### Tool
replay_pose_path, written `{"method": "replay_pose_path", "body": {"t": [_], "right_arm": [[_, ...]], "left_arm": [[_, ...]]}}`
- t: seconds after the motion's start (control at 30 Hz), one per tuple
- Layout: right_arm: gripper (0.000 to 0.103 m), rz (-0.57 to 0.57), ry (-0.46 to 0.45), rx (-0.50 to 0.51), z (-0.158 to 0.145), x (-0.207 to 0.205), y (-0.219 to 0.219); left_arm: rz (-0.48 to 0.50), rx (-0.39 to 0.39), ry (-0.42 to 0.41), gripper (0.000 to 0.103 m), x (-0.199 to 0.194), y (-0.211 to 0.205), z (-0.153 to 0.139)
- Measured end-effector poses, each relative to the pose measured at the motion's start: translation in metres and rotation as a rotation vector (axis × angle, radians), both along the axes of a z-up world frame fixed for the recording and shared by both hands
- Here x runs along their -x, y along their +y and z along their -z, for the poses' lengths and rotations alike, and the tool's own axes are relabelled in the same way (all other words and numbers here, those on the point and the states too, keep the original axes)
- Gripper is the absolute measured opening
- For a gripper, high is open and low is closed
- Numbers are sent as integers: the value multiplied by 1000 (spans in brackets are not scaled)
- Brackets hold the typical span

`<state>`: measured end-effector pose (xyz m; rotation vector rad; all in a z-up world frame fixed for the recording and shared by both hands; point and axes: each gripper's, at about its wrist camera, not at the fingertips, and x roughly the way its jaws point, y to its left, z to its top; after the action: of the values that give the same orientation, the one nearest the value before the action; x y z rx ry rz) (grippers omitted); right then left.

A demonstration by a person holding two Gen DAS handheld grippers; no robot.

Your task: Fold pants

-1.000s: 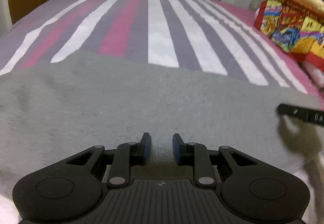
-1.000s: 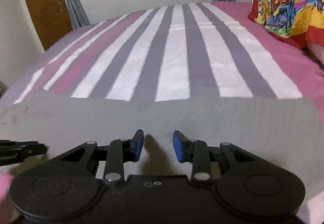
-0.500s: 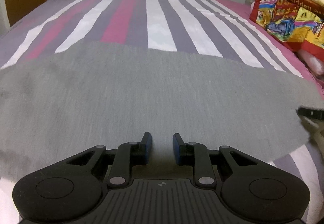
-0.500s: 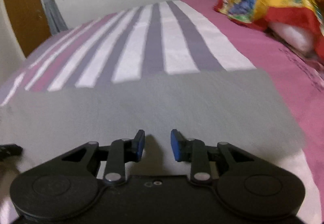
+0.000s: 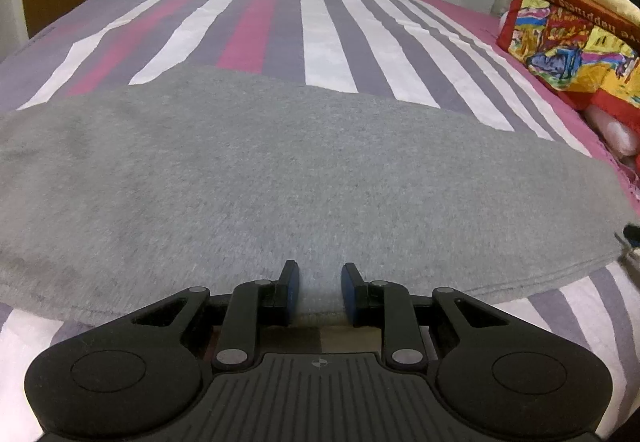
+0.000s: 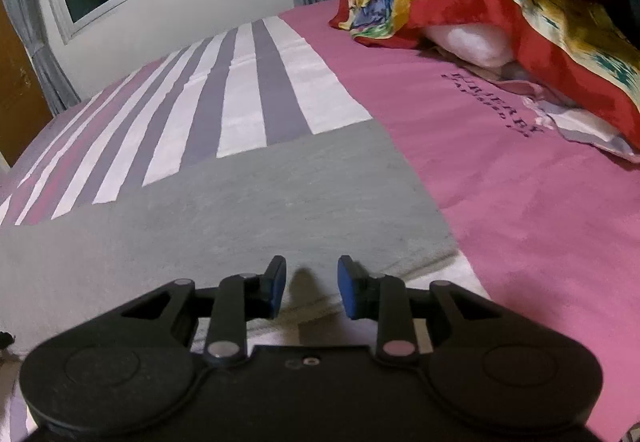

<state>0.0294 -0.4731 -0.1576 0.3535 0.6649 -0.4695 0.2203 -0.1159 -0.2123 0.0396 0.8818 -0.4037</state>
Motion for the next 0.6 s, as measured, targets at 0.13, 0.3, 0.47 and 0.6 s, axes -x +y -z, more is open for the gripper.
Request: {"method": "replay_pose_path", "body": {"t": [0.13,0.3,0.47,0.6], "right_arm": [[29,17,-18,-12,-3,6,-3],[31,21,-18,-32,-1,7,-5],[30,25,15,-29,6,5,-8],[31,33,0,-37,2,9,-9]], "left_arm": [[-23,10,-3,24,1,3,-4],[-52,1,-13,24,-2,8,-5],[-52,-18,-11,24,-3,6,4],[-56,-8,-3,24,-4,7,2]]}}
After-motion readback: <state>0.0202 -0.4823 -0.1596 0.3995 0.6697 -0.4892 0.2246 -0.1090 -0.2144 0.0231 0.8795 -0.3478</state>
